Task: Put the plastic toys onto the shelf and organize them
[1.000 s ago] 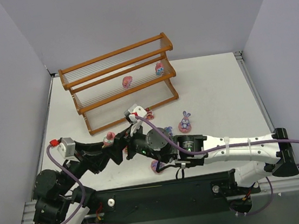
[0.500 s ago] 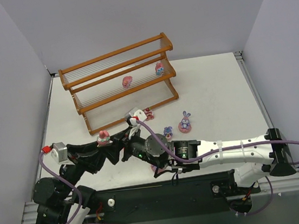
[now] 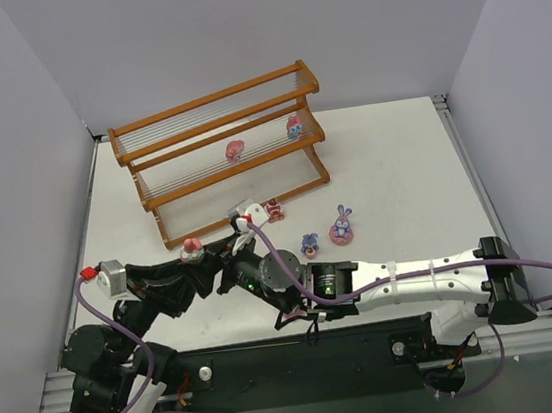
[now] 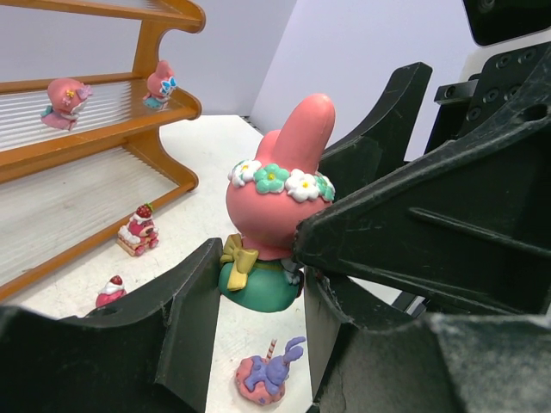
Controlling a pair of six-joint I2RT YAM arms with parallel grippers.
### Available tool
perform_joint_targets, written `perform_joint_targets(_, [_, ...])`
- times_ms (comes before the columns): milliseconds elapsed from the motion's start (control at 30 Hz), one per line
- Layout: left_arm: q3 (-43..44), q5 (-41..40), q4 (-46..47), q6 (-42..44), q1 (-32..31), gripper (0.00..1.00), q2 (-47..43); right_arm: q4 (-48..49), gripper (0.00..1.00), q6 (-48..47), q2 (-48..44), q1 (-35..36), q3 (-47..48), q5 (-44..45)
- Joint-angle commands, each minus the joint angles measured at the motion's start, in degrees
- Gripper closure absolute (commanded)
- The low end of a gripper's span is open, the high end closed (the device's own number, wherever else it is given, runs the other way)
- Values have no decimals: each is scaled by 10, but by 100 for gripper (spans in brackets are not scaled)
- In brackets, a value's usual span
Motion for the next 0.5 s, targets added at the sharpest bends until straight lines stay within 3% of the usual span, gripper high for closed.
perform_joint_targets(0, [4, 1, 65, -11, 6, 100, -61, 44, 42, 0, 13, 5, 0, 17])
perform_joint_targets(167, [3, 7, 69, -15, 8, 100, -67, 44, 42, 6, 18, 4, 3, 18])
perform_joint_targets(233, [2, 8, 69, -15, 8, 100, -69, 43, 55, 6, 22, 4, 7, 17])
perform_joint_targets(367, [2, 7, 65, -15, 8, 100, -65, 33, 93, 9, 28, 4, 18, 15])
perform_joint_targets(467, [10, -3, 46, -10, 9, 99, -61, 27, 100, 3, 35, 4, 26, 20])
